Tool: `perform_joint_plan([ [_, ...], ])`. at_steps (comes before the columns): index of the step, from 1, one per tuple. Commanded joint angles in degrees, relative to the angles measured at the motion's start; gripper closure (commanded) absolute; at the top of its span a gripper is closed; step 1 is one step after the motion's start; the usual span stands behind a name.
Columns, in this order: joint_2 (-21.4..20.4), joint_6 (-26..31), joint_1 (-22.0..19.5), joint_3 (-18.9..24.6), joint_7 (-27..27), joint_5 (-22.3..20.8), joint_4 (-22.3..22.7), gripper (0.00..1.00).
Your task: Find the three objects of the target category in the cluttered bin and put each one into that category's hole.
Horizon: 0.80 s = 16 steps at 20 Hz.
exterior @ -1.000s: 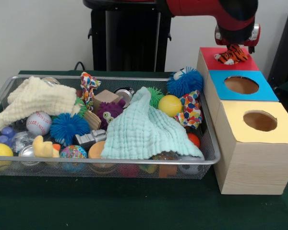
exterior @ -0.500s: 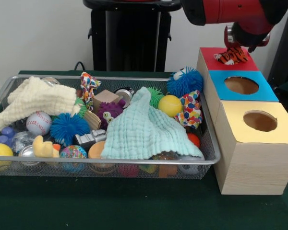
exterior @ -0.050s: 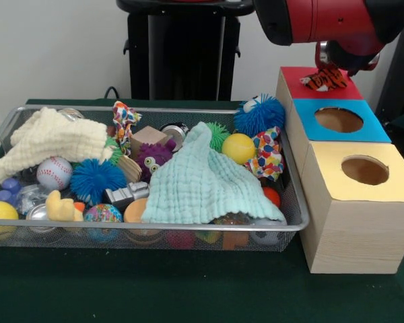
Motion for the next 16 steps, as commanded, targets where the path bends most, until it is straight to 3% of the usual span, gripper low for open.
perform_joint_plan([
  [1, 8.22, -46.73, -7.89, -4.28, 6.41, -10.4, -16.44, 0.0],
  [16, 6.91, -42.17, -12.14, -0.44, 4.55, -15.46, -17.54, 0.0],
])
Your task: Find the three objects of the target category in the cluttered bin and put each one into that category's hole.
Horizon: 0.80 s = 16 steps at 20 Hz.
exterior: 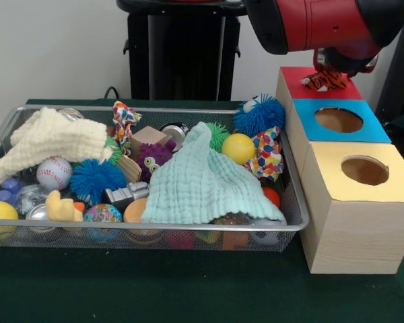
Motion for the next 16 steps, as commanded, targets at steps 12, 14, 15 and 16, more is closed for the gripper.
perform_joint_plan([
  [12, 5.29, -39.21, -11.04, -1.59, 3.55, -14.03, -17.54, 0.0],
  [14, 4.92, -39.27, -11.18, -1.39, 4.75, -14.06, -17.16, 0.0],
  [15, 4.64, -39.29, -11.29, -1.22, 5.16, -14.15, -16.89, 0.0],
  [16, 4.4, -38.71, -11.34, -1.14, 5.42, -14.33, -16.89, 0.0],
])
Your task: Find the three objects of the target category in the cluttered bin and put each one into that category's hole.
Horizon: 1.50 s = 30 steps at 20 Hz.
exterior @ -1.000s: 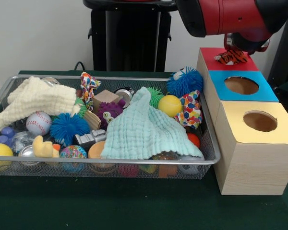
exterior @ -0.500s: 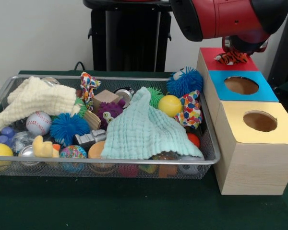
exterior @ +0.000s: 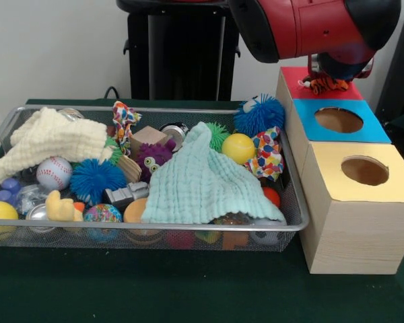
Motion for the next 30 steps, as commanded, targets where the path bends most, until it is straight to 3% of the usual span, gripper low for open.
perform_joint_plan([
  [1, 3.86, -37.57, -6.69, -5.54, 5.49, -10.43, -15.63, 0.0],
  [12, 2.77, -33.59, -6.85, -5.07, 5.68, -10.23, -15.0, 0.0],
  [16, 0.34, -20.66, -6.16, -5.68, 5.67, -8.55, -14.99, 0.0],
  [18, -1.39, -16.9, -6.27, -5.47, 5.03, -8.16, -13.66, 0.0],
  [24, -8.25, -12.64, -6.01, -5.45, 4.46, -8.27, -9.25, 0.0],
  [30, -10.71, -9.62, -6.19, -4.93, 3.99, -8.42, -8.58, 0.0],
])
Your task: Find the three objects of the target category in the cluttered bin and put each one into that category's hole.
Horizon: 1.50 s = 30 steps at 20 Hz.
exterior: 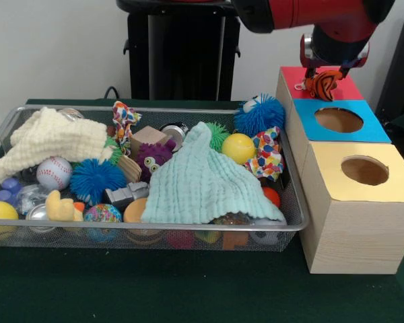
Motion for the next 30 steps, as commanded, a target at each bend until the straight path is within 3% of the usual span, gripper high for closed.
perform_joint_plan([
  [1, -5.5, -9.34, -4.87, -4.27, 3.83, -5.25, -8.21, 0.0],
  [7, -7.14, -7.62, -5.56, -3.08, 3.25, -5.99, -7.68, 0.0],
  [16, -14.11, 1.65, -5.39, -1.71, 5.46, -1.29, -5.53, 0.0],
  [30, -7.54, -8.97, -4.44, -2.22, 6.42, -3.45, -5.31, 0.0],
])
